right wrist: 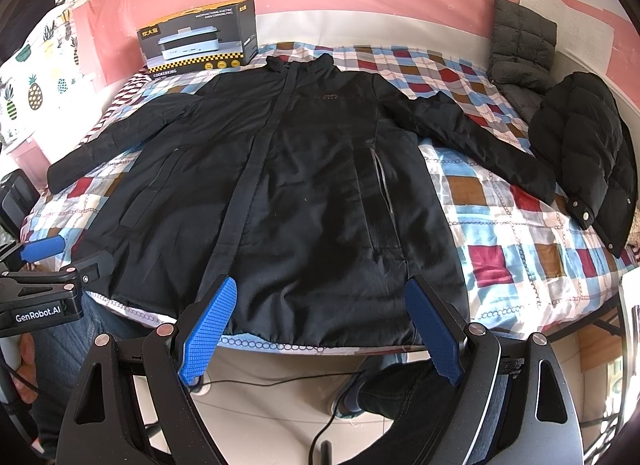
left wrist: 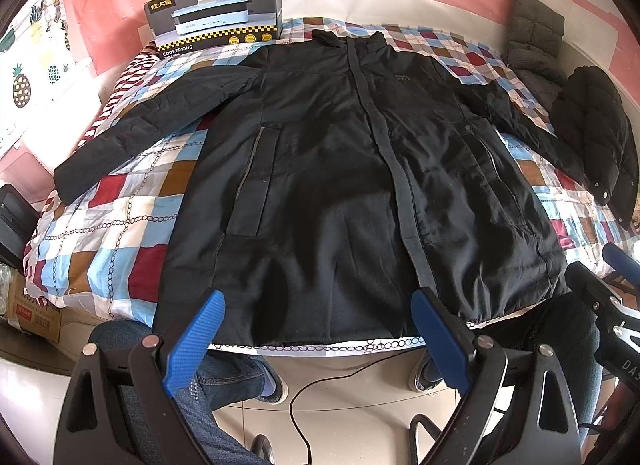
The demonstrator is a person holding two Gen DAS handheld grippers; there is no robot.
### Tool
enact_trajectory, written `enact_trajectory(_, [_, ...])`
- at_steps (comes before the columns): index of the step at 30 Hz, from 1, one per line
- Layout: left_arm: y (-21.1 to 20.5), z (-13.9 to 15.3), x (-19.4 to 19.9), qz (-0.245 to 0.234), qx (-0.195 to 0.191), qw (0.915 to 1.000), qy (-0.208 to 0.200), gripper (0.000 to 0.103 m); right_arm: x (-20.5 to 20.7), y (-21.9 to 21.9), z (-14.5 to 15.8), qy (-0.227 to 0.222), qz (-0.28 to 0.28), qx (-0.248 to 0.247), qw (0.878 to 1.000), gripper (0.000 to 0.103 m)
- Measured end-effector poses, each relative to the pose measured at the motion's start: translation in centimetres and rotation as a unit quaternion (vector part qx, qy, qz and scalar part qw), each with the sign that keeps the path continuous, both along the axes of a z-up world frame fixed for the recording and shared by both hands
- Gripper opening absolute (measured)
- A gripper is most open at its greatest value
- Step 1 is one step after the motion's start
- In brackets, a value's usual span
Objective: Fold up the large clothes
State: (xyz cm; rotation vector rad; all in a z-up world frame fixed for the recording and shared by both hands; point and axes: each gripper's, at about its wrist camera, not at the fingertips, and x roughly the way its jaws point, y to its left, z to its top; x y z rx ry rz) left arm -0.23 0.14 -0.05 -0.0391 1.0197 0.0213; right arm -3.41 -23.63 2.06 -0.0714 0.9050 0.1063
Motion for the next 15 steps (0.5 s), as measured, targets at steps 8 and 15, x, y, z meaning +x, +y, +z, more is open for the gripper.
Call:
enact_trajectory(8, [0.1, -0.5, 0.9, 0.002, 0.001, 1.0000, 0.006, 0.096, 1.1, 0.1, 0.1, -0.003, 0.001, 0.007, 1.000, 0.086])
enact_trajectory(15, [1.5, -1.3, 2.6, 0.009, -0.002, 0.9999, 0.009, 0.096, 3.1, 0.7, -0.2, -0.009, 0.016, 0.019, 1.000, 0.087])
